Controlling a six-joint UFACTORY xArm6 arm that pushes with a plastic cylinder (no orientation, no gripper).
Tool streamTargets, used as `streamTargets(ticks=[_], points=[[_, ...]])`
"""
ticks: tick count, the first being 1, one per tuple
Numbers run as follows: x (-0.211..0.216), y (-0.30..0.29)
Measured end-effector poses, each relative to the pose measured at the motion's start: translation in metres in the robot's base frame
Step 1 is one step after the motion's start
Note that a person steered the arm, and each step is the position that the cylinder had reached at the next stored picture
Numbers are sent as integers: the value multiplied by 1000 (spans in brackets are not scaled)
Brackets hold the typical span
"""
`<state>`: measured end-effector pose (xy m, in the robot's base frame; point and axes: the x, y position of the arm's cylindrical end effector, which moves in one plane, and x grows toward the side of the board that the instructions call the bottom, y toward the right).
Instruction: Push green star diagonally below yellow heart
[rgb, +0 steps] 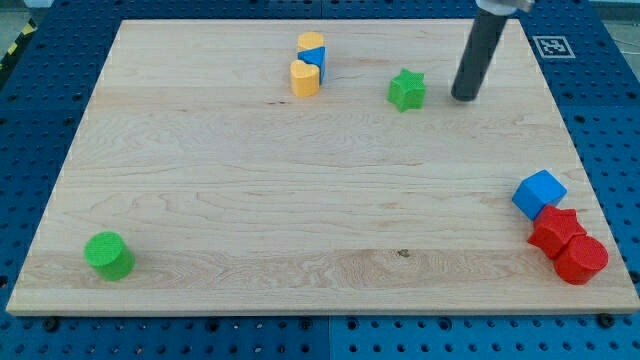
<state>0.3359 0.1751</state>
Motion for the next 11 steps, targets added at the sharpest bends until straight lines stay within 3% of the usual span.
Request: streamTargets(ticks=[1,3,11], points=[[-18,-11],[-13,-36],[62,-87]])
